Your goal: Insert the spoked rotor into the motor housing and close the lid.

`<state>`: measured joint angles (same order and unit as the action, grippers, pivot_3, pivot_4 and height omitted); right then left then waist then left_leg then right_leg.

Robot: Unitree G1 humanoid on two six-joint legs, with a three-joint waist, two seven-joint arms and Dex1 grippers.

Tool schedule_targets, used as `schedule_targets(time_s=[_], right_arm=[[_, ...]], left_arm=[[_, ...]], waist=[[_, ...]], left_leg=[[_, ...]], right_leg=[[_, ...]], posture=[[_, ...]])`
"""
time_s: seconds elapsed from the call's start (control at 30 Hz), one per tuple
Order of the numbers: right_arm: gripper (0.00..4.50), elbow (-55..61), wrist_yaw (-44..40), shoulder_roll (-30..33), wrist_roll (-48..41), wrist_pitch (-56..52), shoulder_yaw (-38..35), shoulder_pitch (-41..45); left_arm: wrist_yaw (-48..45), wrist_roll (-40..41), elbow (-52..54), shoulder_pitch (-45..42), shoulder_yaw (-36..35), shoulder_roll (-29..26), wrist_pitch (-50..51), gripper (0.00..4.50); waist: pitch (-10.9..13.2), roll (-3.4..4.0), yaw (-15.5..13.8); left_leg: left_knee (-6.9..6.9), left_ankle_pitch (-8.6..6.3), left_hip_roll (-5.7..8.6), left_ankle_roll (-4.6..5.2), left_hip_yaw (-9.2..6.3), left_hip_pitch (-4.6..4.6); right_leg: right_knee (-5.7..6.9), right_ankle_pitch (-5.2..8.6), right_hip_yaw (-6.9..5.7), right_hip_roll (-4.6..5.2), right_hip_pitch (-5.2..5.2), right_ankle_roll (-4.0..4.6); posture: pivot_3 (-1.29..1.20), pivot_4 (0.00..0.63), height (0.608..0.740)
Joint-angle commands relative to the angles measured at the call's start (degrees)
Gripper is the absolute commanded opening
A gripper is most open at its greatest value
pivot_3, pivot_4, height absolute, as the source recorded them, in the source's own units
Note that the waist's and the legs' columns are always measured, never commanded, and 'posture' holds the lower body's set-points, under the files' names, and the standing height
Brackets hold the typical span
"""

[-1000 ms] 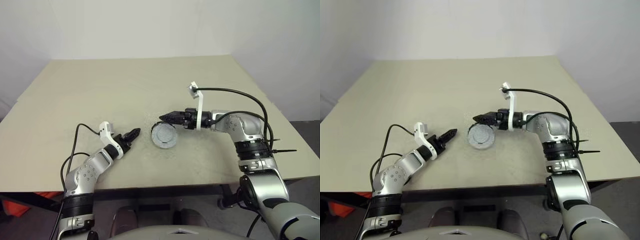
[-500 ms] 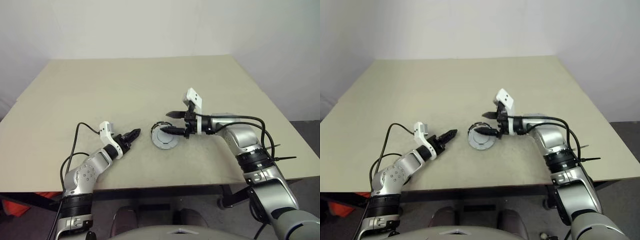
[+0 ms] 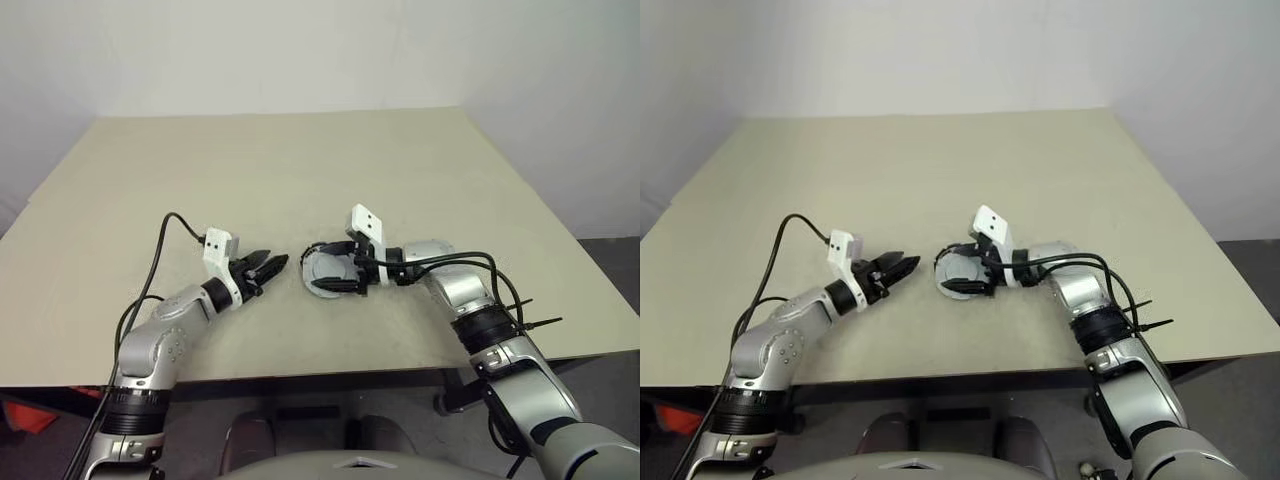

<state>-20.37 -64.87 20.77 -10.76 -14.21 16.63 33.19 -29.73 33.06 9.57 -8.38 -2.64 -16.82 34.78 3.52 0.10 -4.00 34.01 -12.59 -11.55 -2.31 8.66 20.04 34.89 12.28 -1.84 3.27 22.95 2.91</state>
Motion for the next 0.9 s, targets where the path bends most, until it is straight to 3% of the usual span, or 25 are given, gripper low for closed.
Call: schedule_targets(time_s=[0.03,0.7,0.87,0.9], right_arm=[[4.17,1.1,-0.6,0.0,-0.2,1.4,-0.9,0.9],[4.17,-8.9,0.4,-1.1,4.6,11.4,-0.7,2.8],[3.13,-9.8,-0.4,-1.4,3.8,11.0,-1.5,3.9],[3.13,-9.6,-0.6,-1.4,3.5,10.6,-1.8,4.1]], left_arm=[[0.0,-0.3,2.2,0.1,-0.9,-0.2,-1.3,2.73],[1.4,-0.6,2.1,1.0,-1.6,0.1,-1.2,2.73],[1.8,-0.7,1.9,1.1,-1.5,0.2,-1.2,2.73],[1.8,-0.7,1.8,1.0,-1.5,0.2,-1.2,2.73]], waist=[[0.0,0.00,0.0],[0.0,-0.01,0.0],[0.0,-0.01,0.0],[0.0,-0.01,0.0]], left_leg=[[0.00,0.00,0.00,0.00,0.00,-0.01],[0.13,-0.01,-0.01,0.03,0.01,-0.04],[0.17,-0.01,-0.01,0.04,0.00,-0.06],[0.18,-0.01,-0.01,0.04,0.00,-0.06]], right_leg=[[0.01,0.00,0.00,0.00,-0.01,0.00],[0.28,-0.03,0.02,0.00,-0.09,0.05],[0.34,-0.04,0.02,0.01,-0.11,0.07],[0.34,-0.04,0.02,0.01,-0.11,0.08]], posture=[[0.00,0.000,0.740],[0.00,0.000,0.740],[0.00,0.000,0.740],[0.00,0.000,0.740]])
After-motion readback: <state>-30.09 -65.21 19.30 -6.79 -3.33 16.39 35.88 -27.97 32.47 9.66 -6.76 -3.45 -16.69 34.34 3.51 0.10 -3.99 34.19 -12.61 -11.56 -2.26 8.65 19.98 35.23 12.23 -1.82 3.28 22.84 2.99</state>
